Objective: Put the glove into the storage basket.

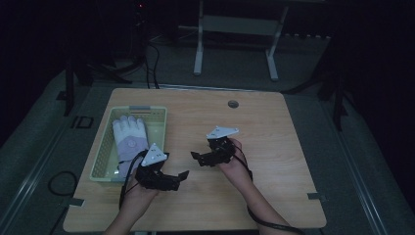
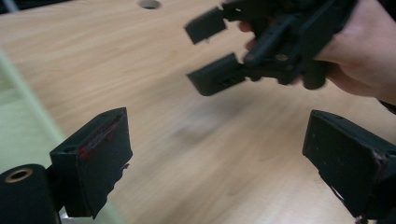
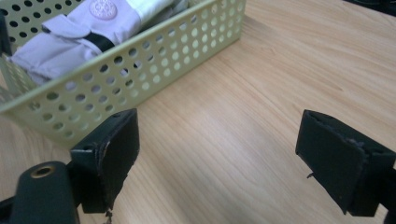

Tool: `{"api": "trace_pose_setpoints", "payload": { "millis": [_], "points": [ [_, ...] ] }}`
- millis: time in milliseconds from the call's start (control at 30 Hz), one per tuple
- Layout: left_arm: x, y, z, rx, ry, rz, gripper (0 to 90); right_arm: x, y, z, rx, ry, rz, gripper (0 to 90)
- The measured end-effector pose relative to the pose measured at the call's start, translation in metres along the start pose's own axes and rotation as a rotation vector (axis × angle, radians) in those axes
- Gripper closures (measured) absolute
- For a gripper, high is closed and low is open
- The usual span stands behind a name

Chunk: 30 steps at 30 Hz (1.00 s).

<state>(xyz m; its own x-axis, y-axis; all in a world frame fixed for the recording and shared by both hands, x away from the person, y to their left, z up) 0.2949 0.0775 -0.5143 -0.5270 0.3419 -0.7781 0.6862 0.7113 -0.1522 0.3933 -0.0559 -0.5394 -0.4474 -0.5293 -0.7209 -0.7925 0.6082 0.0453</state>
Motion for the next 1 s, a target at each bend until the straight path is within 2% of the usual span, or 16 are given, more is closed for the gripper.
{"api": "trace_pose_setpoints", "payload": {
  "millis": [133,333,433,533,633,700,800,1000],
  "points": [
    [0.001,-0.016,0.007,0.035,-0.003,0.047,8.1,0.01,-0.004,-0.006,0.003,-0.003,0.01,13.6],
    [0.008,-0.034,0.02,0.099,0.0,0.097,8.1,0.025,-0.01,-0.01,0.005,-0.006,0.031,13.5],
    [0.014,-0.042,0.028,0.116,0.027,0.121,8.1,0.033,-0.012,-0.012,0.009,-0.005,0.037,13.5],
    [0.021,-0.049,0.037,0.138,0.044,0.124,8.1,0.042,-0.014,-0.014,0.012,-0.002,0.034,13.6],
    [0.027,-0.054,0.045,0.141,0.059,0.149,8.1,0.049,-0.016,-0.016,0.017,-0.008,0.043,13.4],
    [0.03,-0.058,0.051,0.157,0.066,0.146,8.1,0.054,-0.017,-0.016,0.007,-0.012,0.058,13.3],
    [0.035,-0.063,0.058,0.16,0.087,0.167,8.1,0.062,-0.019,-0.016,0.007,-0.007,0.055,13.0],
    [0.044,-0.068,0.068,0.184,0.1,0.163,8.2,0.078,-0.019,-0.013,-0.002,0.012,0.052,13.0]
  ]
}}
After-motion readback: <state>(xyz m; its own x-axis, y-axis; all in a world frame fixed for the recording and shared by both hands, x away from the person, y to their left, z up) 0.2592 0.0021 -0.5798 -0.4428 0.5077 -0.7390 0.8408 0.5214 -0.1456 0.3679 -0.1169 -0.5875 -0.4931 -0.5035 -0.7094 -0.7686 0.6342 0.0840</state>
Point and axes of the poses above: each handheld gripper's, and its own axes: z roughly forward along the jaws, x roughly out of its underside, y roughly to its left, the point moved 7 cm from there along z, roughly forward along the jaws, and after that the axes turned 6 degrees about y, right-handed, at the moved point
